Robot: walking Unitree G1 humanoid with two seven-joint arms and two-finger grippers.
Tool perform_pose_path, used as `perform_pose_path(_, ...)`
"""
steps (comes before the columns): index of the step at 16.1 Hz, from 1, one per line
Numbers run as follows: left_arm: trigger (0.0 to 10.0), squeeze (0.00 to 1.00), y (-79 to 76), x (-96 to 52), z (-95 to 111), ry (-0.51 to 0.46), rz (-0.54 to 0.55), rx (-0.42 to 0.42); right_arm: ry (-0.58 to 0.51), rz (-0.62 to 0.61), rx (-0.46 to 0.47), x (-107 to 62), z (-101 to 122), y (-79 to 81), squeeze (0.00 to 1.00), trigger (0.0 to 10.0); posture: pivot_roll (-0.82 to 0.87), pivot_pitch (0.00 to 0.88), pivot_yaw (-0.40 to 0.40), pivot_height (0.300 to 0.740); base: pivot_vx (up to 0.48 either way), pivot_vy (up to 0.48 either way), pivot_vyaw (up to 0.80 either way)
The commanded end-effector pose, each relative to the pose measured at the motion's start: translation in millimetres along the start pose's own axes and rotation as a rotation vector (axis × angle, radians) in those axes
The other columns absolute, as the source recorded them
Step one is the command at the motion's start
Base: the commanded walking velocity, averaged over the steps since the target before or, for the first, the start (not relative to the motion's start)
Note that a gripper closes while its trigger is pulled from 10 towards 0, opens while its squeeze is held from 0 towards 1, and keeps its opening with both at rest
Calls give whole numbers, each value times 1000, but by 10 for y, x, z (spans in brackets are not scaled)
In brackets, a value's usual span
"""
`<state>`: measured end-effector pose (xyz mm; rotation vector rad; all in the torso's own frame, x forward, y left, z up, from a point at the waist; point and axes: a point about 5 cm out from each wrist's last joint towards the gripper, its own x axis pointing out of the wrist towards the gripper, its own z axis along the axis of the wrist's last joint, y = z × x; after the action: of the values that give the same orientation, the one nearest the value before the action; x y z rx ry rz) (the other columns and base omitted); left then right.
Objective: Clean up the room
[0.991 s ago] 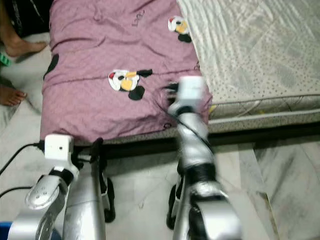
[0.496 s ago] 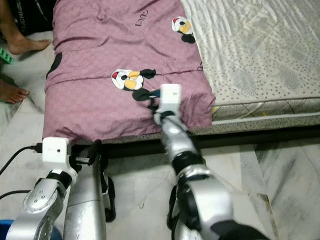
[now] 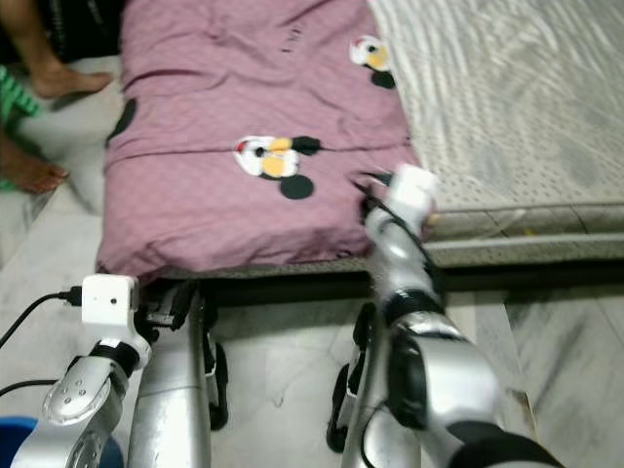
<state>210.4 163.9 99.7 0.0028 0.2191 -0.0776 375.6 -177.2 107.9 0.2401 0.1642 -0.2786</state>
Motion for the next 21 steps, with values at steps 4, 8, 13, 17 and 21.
perform_pose_path(4, 10000, 0, 16, -6, -91, 32, 4, 6, 98, -230, -1, -209, -419, -900, 678, 10000, 129, 270, -10, 537, 0, 0, 0)
perform_pose_path(8, 10000, 0, 17, 156, -42, -7, 10, -6, 9, -84, -63, -536, -497, -982, 1000, 10000, 85, 212, -5, 537, 0, 0, 0)
perform_pose_path(13, 10000, 0, 30, 338, 99, -98, 29, -32, -213, 154, -135, -885, -86, -631, 0, 10000, 16, 147, 9, 537, 0, 0, 0)
perform_pose_path(17, 10000, 0, -45, 379, -12, -86, 13, -51, -279, 222, -104, -915, 144, -421, 0, 10000, -5, 89, 38, 556, 0, 0, 0)
perform_pose_path(21, 10000, 0, -59, 459, -42, -90, 10, -59, -266, 234, -100, -907, 120, -362, 0, 10000, -13, 42, 37, 604, 0, 0, 0)
